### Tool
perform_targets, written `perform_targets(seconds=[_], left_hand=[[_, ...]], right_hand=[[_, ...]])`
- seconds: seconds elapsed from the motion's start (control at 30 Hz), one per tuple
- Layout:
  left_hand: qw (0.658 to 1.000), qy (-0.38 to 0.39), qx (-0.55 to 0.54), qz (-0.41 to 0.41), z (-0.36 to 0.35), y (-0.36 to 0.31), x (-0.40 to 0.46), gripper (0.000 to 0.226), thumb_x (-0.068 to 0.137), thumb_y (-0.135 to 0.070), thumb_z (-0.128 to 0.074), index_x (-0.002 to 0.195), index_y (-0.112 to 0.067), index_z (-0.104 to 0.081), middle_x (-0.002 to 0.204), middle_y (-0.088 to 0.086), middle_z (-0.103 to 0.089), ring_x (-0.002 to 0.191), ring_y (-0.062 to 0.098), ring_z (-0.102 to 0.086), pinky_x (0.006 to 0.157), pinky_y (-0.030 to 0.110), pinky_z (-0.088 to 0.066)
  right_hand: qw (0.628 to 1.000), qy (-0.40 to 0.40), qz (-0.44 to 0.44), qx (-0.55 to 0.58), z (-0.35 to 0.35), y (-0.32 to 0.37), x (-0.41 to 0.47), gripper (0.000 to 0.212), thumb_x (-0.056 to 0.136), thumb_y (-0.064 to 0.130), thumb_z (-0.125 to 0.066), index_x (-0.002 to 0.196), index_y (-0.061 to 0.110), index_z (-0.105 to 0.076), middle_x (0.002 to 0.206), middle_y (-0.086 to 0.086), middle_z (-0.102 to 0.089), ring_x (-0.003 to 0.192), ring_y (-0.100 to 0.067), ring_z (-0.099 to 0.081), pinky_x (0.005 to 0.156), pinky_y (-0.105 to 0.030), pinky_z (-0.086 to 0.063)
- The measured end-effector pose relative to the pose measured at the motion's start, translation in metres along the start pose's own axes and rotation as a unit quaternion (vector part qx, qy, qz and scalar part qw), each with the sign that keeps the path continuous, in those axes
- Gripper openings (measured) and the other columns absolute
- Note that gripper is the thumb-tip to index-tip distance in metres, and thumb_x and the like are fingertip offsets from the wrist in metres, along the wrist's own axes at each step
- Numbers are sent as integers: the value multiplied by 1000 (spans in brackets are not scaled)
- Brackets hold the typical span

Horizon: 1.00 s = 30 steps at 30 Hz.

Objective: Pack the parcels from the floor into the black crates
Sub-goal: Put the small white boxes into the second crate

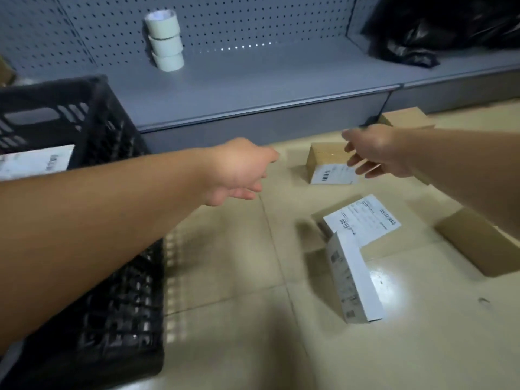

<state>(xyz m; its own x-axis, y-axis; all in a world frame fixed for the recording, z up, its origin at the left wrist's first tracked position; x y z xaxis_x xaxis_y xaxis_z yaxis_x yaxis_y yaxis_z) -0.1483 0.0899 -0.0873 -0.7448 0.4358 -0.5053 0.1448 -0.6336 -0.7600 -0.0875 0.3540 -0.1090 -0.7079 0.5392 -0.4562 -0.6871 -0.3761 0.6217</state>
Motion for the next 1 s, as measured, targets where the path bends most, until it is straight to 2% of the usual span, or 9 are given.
perform_targets(seconds=[0.13,0.3,0.4,0.57,0.67,0.77,0.83,0.93,1.0], left_hand=[[999,20,-29,40,-57,2,22,29,101,-46,-51,119,-24,-58,112,1,-65,90,17,-68,73,29,-51],[990,44,-61,116,-115,25,48,39,103,-47,-44,128,-20,-56,116,4,-65,95,19,-69,87,34,-50],[983,50,-76,160,-147,44,60,42,103,-48,-42,129,-19,-56,119,4,-65,98,19,-68,88,34,-48],[977,21,-84,194,-176,58,81,34,99,-49,-42,95,-19,-58,92,3,-59,71,19,-51,73,31,-39],[972,17,-80,219,-189,68,89,39,99,-49,-39,99,-15,-59,99,4,-65,74,22,-54,81,33,-45],[968,32,-84,235,-204,75,92,42,99,-47,-36,92,-12,-58,102,7,-70,82,24,-59,74,32,-44],[966,41,-90,237,-213,77,94,44,99,-46,-33,89,-13,-61,106,7,-75,91,22,-59,72,31,-43],[966,51,-87,239,-222,75,94,52,100,-46,-32,100,-12,-71,103,6,-79,89,20,-67,83,31,-49],[964,58,-90,241,-226,74,93,52,101,-46,-32,99,-12,-71,91,6,-80,90,22,-73,94,33,-50]], right_hand=[[999,8,-44,-5,15,-62,14,52,100,56,-37,114,11,-58,102,-10,-66,83,-28,-59,76,-39,-51],[997,16,-82,-2,18,-124,33,52,101,54,-37,118,9,-58,106,-9,-63,83,-26,-56,76,-38,-48],[995,16,-100,-4,14,-152,44,55,100,58,-37,123,11,-55,115,-11,-60,90,-26,-55,87,-39,-48],[993,23,-114,-15,10,-178,56,63,100,60,-34,138,12,-49,127,-14,-56,115,-34,-57,101,-47,-47],[992,34,-117,-12,4,-190,63,63,102,57,-33,142,10,-46,126,-9,-51,107,-33,-52,98,-42,-43],[992,48,-114,-3,-5,-197,68,53,103,55,-31,128,12,-52,114,-10,-44,97,-30,-44,86,-38,-37],[992,57,-110,3,-10,-199,71,61,104,53,-30,133,4,-51,115,-12,-49,99,-31,-49,87,-37,-41],[992,57,-110,8,-13,-202,74,62,103,52,-31,139,5,-51,131,-17,-57,116,-36,-56,102,-44,-45],[992,60,-113,17,-13,-204,75,60,102,52,-32,129,5,-57,115,-15,-64,100,-30,-60,95,-40,-47]])
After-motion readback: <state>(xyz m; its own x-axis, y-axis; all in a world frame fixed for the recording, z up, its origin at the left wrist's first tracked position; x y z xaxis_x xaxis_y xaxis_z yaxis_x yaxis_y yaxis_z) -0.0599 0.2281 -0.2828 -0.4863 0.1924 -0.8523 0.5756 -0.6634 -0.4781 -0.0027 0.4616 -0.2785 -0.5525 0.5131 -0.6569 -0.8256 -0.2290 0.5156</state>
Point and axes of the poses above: each hand's wrist, its own x-axis towards the middle knuckle, its own z-axis out of the back of the hand, y = z × x, the point moved 10 cm from there along x, towards the middle knuckle
